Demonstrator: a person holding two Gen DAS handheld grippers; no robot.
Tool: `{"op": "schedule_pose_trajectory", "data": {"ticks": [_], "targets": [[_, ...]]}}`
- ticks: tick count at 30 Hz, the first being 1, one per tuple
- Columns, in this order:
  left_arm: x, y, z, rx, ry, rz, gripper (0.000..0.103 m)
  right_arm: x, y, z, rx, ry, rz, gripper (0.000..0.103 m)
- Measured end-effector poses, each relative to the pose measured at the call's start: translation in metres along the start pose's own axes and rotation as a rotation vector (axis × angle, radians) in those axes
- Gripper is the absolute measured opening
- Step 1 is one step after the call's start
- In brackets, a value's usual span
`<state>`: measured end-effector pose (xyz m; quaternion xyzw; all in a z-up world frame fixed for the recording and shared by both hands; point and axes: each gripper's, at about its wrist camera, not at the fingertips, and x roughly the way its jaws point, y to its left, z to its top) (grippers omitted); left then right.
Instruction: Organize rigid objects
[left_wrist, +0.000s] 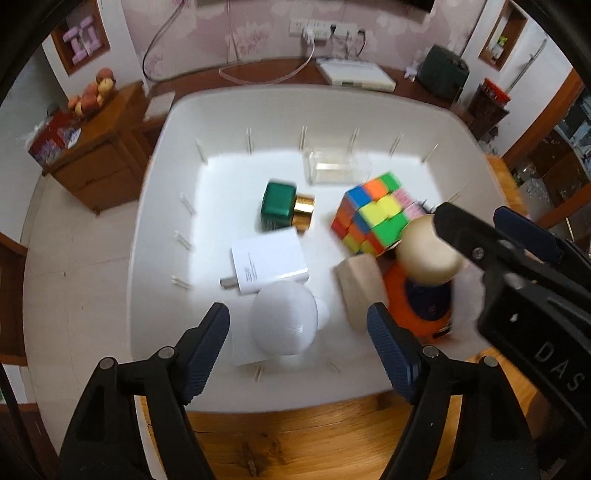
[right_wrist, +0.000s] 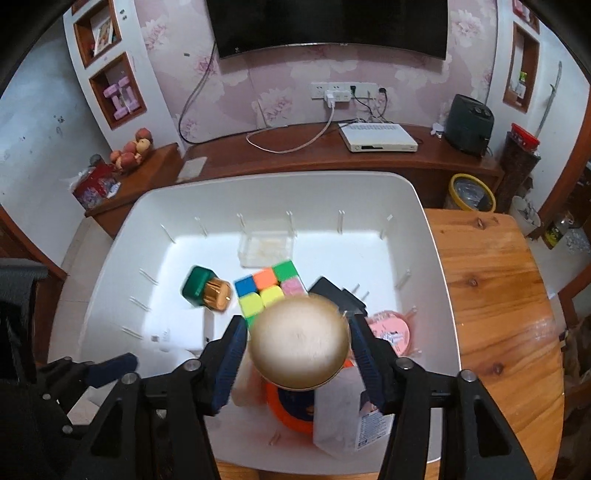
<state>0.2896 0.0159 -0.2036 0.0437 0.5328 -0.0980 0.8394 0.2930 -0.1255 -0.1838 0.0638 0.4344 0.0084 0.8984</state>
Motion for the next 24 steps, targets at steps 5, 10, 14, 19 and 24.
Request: {"op": "schedule_pose_trajectory", "data": {"ticks": [5,10,14,19,24], "targets": [[-0.023,0.003,-0.002,-0.064,-0.025,0.009,0.080,-0.025,0.001,0.001,0.012,-0.041,0.010,0.071],[-0.046,0.000,-0.010,-0.105,-0.007,0.047,0.080,-0.058,-0.003,-0.002,0.034,-0.081,0.043,0.071],[-0.067,-0.020,-0.023,-0.062,-0.021,0.042,0.080,-0.090,-0.009,-0.010,0.045,-0.122,0.060,0.080],[-0.096,-0.049,-0.045,-0.001,-0.023,0.009,0.080,-0.126,-0.023,-0.026,0.061,-0.125,0.075,0.080],[-0.131,-0.071,-0.072,-0.006,-0.072,0.027,0.080,-0.160,-0.035,-0.050,0.038,-0.121,0.073,0.080]]}}
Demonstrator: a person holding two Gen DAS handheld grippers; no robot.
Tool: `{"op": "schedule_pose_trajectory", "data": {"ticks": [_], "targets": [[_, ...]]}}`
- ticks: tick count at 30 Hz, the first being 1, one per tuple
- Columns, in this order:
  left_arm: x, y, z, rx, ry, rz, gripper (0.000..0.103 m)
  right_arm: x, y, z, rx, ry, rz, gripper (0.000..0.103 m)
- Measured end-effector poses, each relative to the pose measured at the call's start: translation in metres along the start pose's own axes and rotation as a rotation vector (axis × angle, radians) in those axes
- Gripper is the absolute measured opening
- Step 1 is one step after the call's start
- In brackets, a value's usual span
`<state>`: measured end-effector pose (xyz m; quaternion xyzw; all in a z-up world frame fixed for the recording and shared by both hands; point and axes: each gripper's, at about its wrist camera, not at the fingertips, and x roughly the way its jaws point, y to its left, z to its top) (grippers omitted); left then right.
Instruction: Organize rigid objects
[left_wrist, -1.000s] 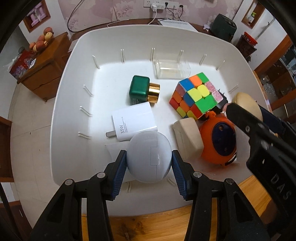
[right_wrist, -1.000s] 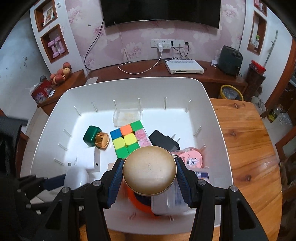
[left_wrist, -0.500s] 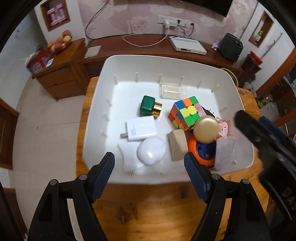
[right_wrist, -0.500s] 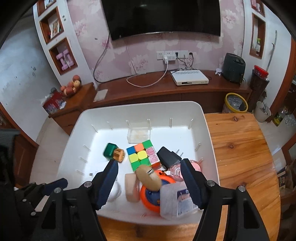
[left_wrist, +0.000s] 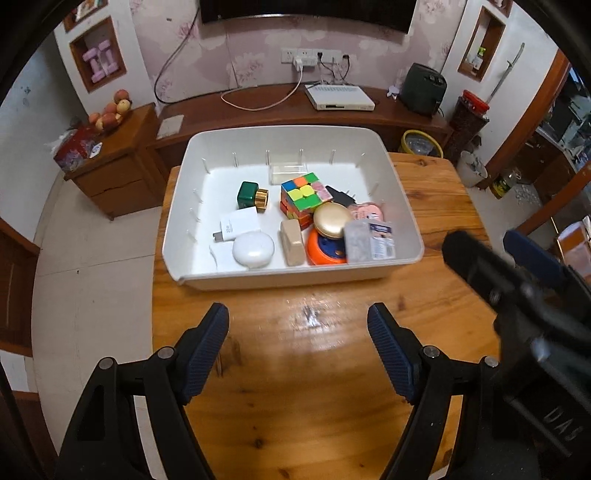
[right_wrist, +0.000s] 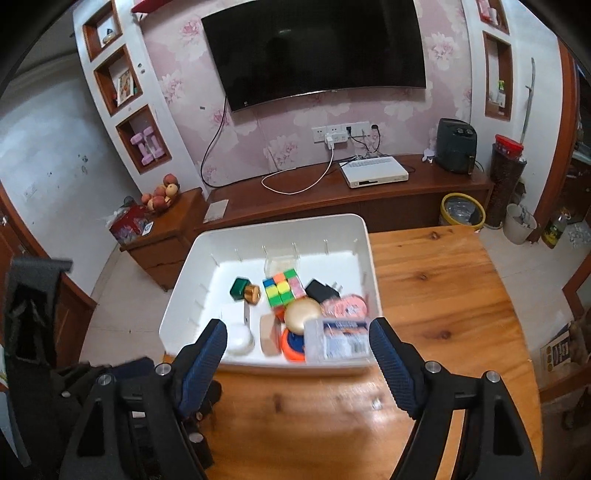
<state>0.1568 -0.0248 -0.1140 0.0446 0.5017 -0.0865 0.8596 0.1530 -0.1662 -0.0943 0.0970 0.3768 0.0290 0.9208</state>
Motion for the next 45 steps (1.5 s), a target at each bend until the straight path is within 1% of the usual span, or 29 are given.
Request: {"op": "schedule_pose_trajectory", "data": {"ticks": [4,10,15,21,24,26,28,31,36,40,45], "targets": [[-0.024,-0.011,-0.020,0.007,-0.033,0.032,0.080,-0.032,-0.008,-0.019,-0.009,0.007,0.007,0.080],[-0.053,-0.026,-0.052,-0.003,-0.044,0.047,0.080,-0.074,-0.018,-0.040,-0.066,0.007,-0.015,0.080],[-0.082,-0.044,-0.080,0.033,-0.083,0.079,0.080,-0.109,-0.028,-0.060,-0.085,0.022,-0.014,0.080],[-0.108,-0.059,-0.104,0.043,-0.122,0.072,0.080,-0.154,-0.034,-0.080,-0.095,0.016,-0.036,0.080],[-0.117,-0.064,-0.110,0.034,-0.135,0.074,0.080,-0.170,-0.037,-0.085,-0.085,0.017,-0.020,0.080],[-0.123,-0.068,-0.115,0.024,-0.150,0.077,0.080,-0.180,-0.039,-0.086,-0.082,0.008,-0.029,0.080],[-0.131,-0.072,-0.119,0.019,-0.178,0.089,0.080,-0.186,-0.040,-0.088,-0.084,0.003,-0.045,0.080],[-0.136,-0.079,-0.127,0.019,-0.190,0.095,0.080,-0.194,-0.043,-0.094,-0.074,0.001,-0.045,0.080],[-0.133,-0.077,-0.132,-0.005,-0.170,0.097,0.080,-0.204,-0.044,-0.101,-0.081,-0.009,-0.053,0.080],[-0.131,-0.071,-0.134,-0.053,-0.156,0.088,0.080,-0.205,-0.047,-0.102,-0.078,-0.009,-0.064,0.080],[-0.132,-0.070,-0.137,-0.086,-0.159,0.088,0.080,-0.201,-0.052,-0.106,-0.078,0.015,-0.077,0.080]]}}
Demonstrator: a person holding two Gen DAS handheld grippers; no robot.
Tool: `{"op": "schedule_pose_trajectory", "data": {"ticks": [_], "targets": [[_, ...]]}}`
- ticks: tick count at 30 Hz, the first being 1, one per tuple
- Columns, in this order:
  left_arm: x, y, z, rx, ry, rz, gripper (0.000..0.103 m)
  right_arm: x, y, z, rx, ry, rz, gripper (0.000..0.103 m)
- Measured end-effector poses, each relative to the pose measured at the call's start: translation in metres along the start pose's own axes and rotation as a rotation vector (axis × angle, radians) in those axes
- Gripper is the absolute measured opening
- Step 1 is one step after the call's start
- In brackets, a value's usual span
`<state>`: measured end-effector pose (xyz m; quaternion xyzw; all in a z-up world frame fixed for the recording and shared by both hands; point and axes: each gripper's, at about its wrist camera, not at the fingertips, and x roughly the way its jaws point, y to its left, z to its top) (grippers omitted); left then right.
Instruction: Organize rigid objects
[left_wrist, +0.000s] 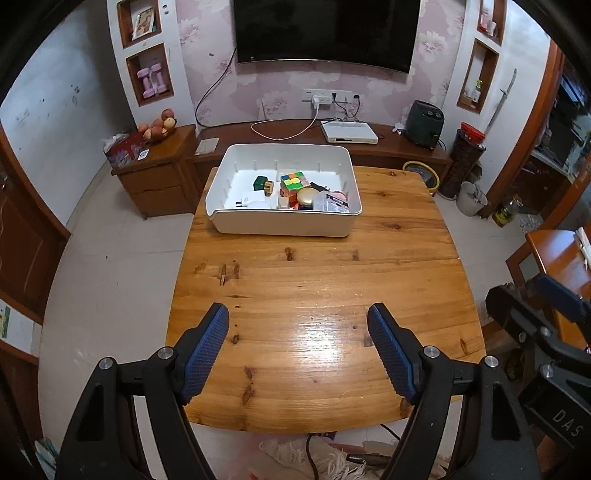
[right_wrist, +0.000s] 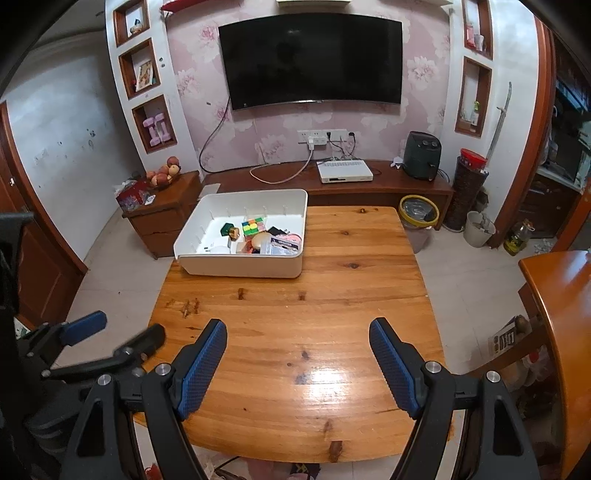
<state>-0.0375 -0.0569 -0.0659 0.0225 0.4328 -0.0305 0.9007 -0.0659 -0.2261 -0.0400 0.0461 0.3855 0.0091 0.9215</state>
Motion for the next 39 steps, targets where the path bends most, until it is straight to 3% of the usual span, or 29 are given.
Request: {"op": "schedule_pose_trajectory", "data": {"ticks": [39], "targets": [[0.007,-0.005,-0.001,-0.007,0.026,0.015,0.080,0.019,-0.006,0.003,-0.019,0.057,0.049,0.080]]}}
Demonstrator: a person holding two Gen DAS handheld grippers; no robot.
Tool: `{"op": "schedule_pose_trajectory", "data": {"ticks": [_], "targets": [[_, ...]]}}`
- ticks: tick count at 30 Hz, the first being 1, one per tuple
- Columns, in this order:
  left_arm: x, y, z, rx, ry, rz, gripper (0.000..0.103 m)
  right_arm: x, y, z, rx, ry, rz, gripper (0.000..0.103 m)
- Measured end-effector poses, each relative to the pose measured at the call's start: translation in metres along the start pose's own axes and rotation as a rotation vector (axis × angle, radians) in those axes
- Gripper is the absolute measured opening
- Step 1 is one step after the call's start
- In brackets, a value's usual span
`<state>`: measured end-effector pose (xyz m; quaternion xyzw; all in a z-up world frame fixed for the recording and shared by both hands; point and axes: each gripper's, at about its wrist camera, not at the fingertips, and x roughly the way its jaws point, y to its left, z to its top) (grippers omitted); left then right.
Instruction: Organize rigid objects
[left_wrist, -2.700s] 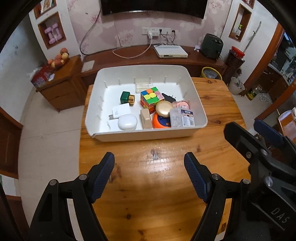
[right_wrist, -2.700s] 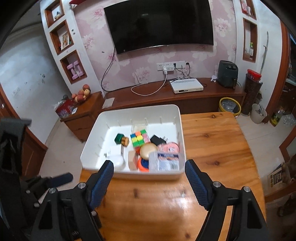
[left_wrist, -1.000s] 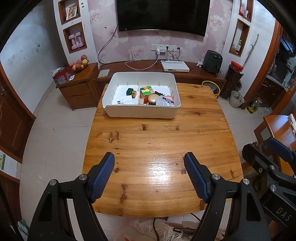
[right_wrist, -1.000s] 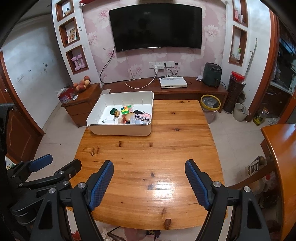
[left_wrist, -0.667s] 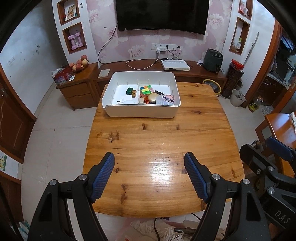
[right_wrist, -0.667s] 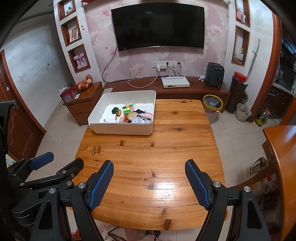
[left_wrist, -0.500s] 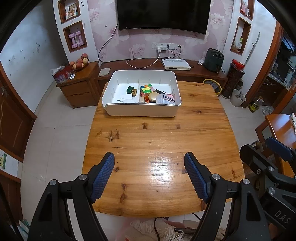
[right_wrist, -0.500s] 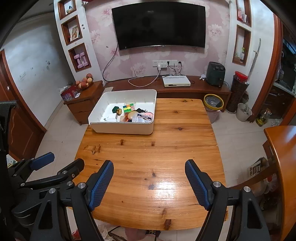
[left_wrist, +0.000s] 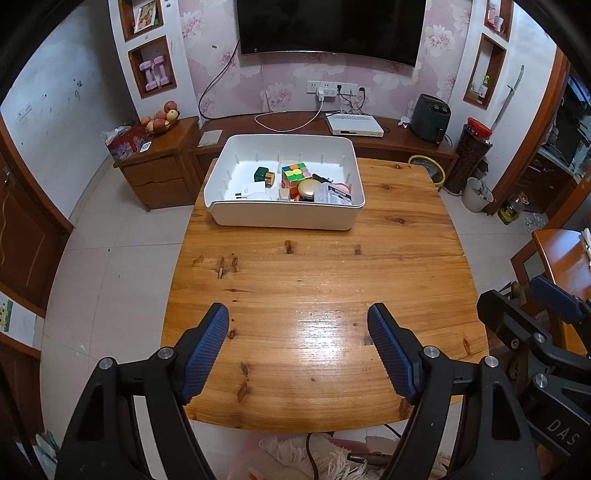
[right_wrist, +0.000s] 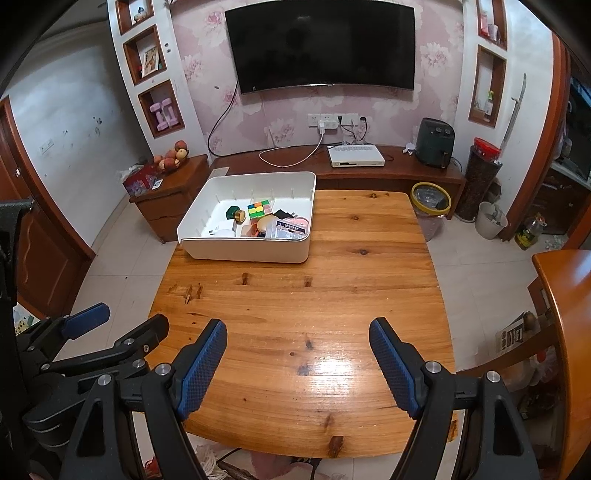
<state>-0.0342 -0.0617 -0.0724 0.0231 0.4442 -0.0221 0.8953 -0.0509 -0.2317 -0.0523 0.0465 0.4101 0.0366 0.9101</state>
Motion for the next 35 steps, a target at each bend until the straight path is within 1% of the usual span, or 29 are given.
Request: {"op": "schedule_pose_trajectory", "data": {"ticks": [35], "targets": [[0.0053,0.0015,-0.0008,0.002,0.000,0.006,0.080,0.0074,0.0039,-0.0031,0.000,0.012,0.004,0.080]]}}
